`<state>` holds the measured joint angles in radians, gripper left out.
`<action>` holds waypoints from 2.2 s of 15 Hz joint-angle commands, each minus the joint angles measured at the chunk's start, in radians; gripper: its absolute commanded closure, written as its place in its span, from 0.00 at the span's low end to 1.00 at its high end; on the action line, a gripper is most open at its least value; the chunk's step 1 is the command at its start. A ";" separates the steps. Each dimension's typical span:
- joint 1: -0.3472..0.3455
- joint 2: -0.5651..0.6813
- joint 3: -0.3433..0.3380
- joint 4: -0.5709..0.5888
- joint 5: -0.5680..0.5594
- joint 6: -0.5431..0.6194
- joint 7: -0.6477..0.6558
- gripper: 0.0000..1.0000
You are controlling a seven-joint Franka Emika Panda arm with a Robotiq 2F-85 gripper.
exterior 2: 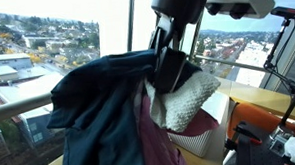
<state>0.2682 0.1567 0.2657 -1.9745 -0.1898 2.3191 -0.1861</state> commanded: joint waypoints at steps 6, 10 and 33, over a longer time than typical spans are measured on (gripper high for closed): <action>-0.013 0.131 -0.025 0.013 -0.009 0.042 -0.030 0.75; -0.016 0.128 -0.026 0.017 -0.002 0.027 -0.039 0.54; -0.299 0.193 -0.242 0.032 0.011 0.092 -0.122 0.00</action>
<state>-0.0165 0.3093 0.0379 -1.9358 -0.1927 2.3760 -0.3091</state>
